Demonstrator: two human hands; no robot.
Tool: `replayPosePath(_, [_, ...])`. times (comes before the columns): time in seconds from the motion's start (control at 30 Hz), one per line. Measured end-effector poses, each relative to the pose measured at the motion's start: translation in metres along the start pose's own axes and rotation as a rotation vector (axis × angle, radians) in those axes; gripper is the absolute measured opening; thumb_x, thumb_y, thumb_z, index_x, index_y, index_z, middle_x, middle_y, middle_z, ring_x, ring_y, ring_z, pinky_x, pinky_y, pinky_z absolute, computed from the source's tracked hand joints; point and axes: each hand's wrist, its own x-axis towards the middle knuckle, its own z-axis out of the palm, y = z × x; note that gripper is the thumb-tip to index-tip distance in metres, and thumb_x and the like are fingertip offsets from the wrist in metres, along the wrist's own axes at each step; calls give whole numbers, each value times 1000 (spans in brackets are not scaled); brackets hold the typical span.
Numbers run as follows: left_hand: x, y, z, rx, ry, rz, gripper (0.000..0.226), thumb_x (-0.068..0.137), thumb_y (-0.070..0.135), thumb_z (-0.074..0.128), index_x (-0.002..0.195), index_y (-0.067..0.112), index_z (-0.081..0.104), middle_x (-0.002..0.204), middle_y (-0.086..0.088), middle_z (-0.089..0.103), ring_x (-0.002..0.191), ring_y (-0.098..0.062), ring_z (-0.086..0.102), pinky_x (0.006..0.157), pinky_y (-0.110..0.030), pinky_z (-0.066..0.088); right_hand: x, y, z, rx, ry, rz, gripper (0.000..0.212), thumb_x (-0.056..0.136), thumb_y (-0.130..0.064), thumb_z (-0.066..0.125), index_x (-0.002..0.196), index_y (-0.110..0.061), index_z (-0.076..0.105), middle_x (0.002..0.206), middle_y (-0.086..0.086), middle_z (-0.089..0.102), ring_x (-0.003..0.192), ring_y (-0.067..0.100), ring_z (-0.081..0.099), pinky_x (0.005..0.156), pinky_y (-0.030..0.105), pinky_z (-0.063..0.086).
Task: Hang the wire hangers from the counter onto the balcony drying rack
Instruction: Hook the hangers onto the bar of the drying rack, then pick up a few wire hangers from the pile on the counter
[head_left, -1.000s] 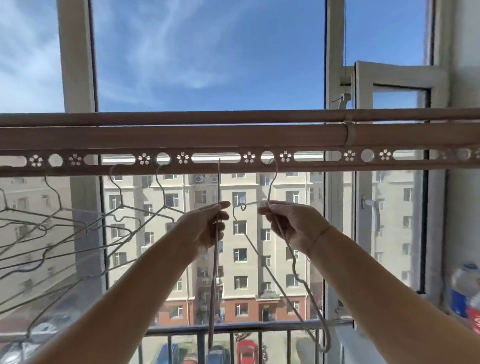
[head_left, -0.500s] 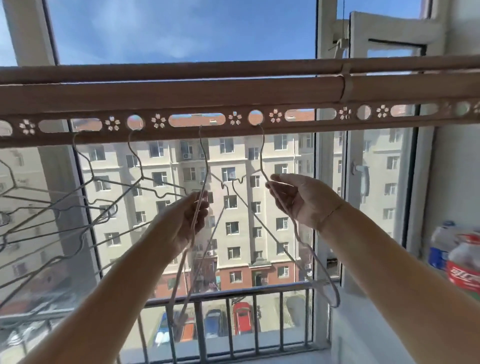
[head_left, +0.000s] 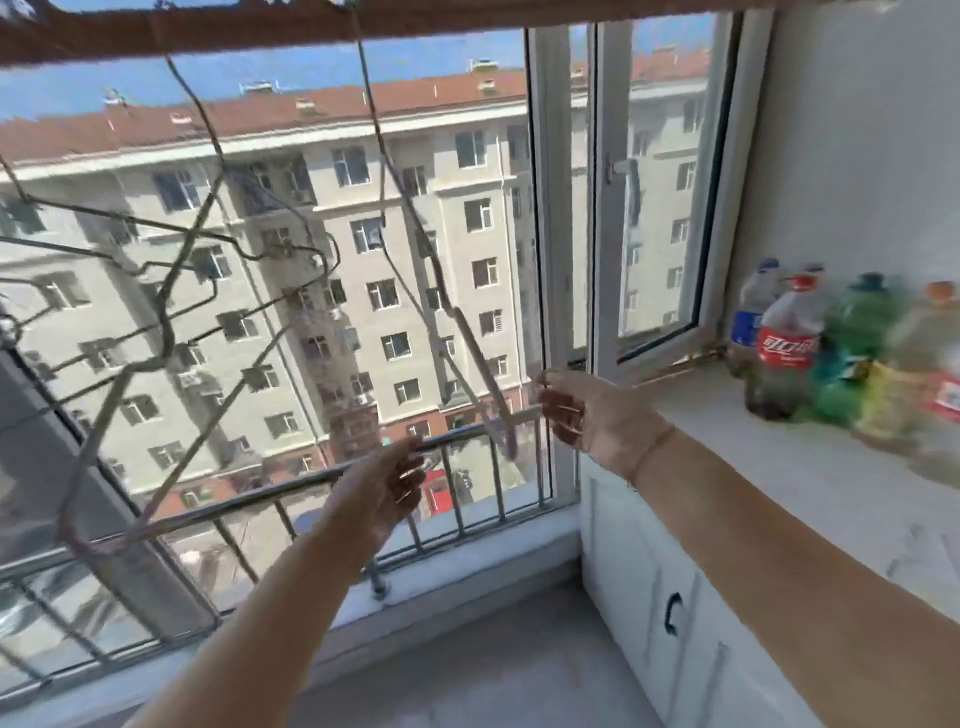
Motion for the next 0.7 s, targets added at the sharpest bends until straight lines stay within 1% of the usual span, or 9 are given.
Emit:
replayPosePath(0.07, [6, -23, 19, 28, -27, -50, 14, 93, 18, 51, 92, 15, 64, 66, 3, 63, 58, -9, 57, 59, -21, 40, -6, 17, -19, 1, 50, 13, 5, 87, -18, 59, 85, -15, 62, 75, 1, 58, 69, 11, 54, 61, 22, 40])
replayPosePath(0.13, [8, -44, 38, 58, -87, -89, 14, 93, 19, 52, 98, 14, 64, 76, 0, 66, 64, -10, 61, 61, -22, 44, -14, 33, -39, -11, 99, 11, 3, 87, -17, 60, 86, -18, 63, 75, 1, 57, 70, 11, 54, 63, 23, 38])
replayPosePath(0.27, [12, -80, 76, 119, -187, -142, 15, 94, 18, 52, 104, 13, 62, 91, -2, 68, 80, -15, 61, 70, -26, 45, -30, 58, -86, -51, 186, -3, 7, 87, -17, 60, 92, -22, 61, 77, -2, 56, 74, 10, 53, 67, 23, 37])
replayPosePath(0.37, [13, -107, 106, 162, -240, -174, 16, 93, 17, 55, 105, 15, 64, 98, -2, 68, 86, -16, 61, 73, -26, 45, -46, 71, -126, -91, 277, -22, 15, 86, -18, 61, 100, -23, 58, 81, -5, 54, 76, 9, 50, 69, 23, 36])
replayPosePath(0.43, [10, -126, 129, 194, -269, -197, 17, 92, 17, 56, 107, 15, 63, 99, -1, 68, 89, -16, 61, 77, -27, 44, -62, 81, -157, -109, 343, -21, 23, 86, -19, 61, 108, -21, 56, 88, -5, 53, 82, 10, 48, 70, 24, 35])
replayPosePath(0.5, [3, -148, 156, 223, -309, -229, 18, 92, 16, 55, 109, 15, 62, 99, -1, 67, 88, -15, 60, 76, -26, 42, -83, 93, -192, -96, 419, -6, 27, 85, -20, 61, 111, -20, 54, 92, -4, 53, 87, 12, 48, 70, 25, 35])
replayPosePath(0.7, [-13, -218, 226, 309, -436, -341, 19, 92, 15, 55, 110, 14, 61, 101, -2, 68, 91, -17, 61, 75, -28, 44, -155, 133, -292, -48, 627, 87, 27, 86, -21, 61, 112, -21, 55, 92, -4, 56, 88, 11, 51, 70, 24, 37])
